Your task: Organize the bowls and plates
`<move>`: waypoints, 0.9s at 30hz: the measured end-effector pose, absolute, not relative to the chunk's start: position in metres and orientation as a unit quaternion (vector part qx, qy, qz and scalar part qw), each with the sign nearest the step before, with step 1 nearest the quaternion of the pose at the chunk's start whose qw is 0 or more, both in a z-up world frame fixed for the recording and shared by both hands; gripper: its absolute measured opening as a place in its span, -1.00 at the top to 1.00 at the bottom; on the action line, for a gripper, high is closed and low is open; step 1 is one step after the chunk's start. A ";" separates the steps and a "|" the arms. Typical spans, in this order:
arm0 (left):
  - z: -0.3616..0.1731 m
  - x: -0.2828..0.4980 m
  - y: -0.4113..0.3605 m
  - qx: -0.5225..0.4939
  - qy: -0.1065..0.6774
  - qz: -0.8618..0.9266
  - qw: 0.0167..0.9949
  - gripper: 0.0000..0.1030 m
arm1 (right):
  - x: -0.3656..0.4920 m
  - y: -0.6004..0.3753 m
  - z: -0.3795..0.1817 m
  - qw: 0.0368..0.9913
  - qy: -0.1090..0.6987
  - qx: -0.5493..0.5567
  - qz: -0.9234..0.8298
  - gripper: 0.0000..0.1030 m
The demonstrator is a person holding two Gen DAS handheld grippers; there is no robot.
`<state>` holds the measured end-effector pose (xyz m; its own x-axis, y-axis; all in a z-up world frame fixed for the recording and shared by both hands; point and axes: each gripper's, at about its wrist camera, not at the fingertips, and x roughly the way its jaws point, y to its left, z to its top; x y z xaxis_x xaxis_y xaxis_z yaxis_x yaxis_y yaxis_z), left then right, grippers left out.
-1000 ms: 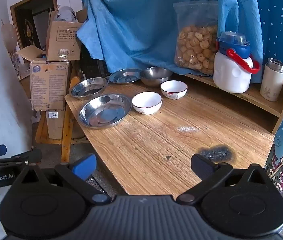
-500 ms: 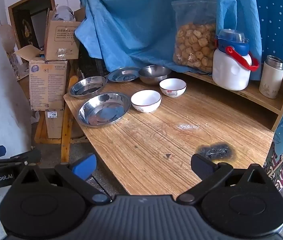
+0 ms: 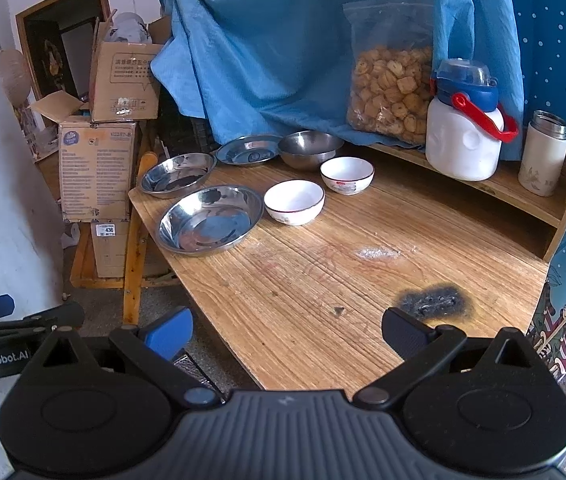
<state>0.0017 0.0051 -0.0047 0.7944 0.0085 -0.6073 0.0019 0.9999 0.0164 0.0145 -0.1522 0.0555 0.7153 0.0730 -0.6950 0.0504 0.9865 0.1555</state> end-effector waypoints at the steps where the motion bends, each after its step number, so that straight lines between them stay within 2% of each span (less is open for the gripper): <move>1: -0.005 0.001 0.006 0.008 0.321 0.002 0.947 -0.98 | 0.014 -0.152 0.055 0.923 0.377 0.082 0.006 -1.00; 27: -0.006 0.008 0.010 0.004 0.330 -0.003 0.944 -0.98 | 0.019 -0.149 0.054 0.922 0.378 0.085 -0.002 -1.00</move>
